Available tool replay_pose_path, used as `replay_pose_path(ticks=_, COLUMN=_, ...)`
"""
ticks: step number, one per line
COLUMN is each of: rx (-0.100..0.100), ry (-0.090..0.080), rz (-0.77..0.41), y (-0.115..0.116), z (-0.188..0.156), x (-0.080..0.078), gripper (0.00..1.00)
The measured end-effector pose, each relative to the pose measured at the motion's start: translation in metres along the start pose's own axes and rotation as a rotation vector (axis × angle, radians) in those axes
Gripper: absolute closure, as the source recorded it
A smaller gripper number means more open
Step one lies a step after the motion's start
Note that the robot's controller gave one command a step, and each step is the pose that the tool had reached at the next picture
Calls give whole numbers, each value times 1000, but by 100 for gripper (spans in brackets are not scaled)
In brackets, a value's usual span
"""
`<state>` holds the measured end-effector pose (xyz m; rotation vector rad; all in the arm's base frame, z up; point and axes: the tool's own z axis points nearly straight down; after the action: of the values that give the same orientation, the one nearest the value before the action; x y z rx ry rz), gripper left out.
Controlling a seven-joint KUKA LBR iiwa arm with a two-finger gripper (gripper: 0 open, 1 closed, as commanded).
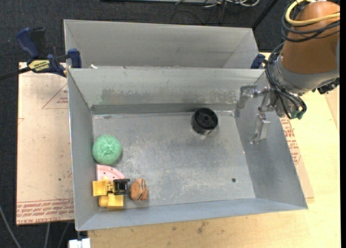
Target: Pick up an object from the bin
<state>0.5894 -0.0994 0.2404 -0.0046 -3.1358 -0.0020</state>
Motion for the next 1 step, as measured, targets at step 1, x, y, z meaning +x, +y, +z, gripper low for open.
replay_pose_path(ticks=1, rx=1, ry=-8, rz=-3, y=1, z=-5, x=-1, gripper=0)
